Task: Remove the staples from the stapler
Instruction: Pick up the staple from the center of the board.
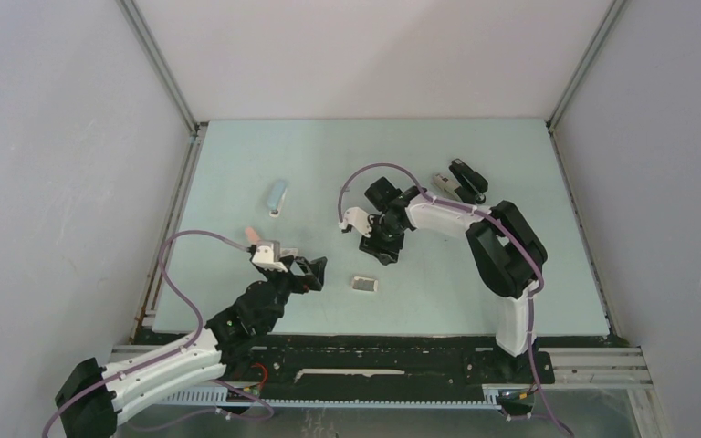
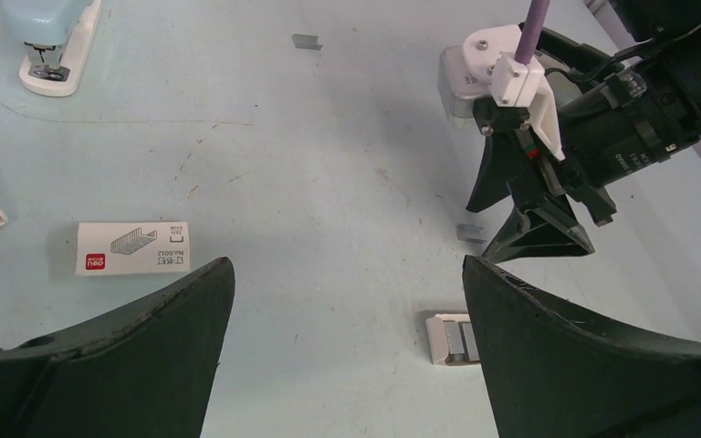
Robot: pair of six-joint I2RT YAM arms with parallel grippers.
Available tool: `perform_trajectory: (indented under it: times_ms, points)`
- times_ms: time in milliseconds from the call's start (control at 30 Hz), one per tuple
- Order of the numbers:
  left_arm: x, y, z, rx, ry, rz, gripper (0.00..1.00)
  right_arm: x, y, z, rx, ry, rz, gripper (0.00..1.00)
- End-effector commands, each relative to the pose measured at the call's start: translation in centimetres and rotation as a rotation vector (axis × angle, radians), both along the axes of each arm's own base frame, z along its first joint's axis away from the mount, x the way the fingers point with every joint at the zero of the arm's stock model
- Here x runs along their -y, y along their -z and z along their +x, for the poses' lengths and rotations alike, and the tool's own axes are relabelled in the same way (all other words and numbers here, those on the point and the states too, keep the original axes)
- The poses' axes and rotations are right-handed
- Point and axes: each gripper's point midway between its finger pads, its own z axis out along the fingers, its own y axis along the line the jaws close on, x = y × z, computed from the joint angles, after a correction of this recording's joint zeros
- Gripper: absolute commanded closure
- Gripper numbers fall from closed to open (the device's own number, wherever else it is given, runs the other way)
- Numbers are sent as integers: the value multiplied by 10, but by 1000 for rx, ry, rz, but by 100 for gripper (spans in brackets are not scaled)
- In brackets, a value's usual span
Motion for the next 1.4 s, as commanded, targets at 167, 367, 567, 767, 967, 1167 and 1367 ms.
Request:
perform_trajectory:
  times_ms: [167, 367, 567, 767, 967, 1167, 1367]
  points:
    - [-4, -2, 2, 16, -29, -44, 0, -11, -1, 11, 50, 1, -7, 43]
    - [-3, 1, 0, 4, -23, -54, 0, -9, 1, 13, 59, 6, -23, 52]
    - [-2, 1, -1, 0, -16, -69, 0, -8, 2, 16, 70, 21, -32, 67]
    - [1, 2, -3, -3, -1, -87, 0, -7, -2, 15, 70, 24, -25, 78]
    - [11, 1, -7, -8, 50, -136, 0, -8, -10, 12, 62, 23, -2, 80]
    - [22, -10, -13, 11, 118, -195, 0, -7, -25, 10, 40, 42, 56, 81]
    - [33, -25, -21, 35, 197, -250, 0, -8, -45, 2, -13, 58, 143, 81]
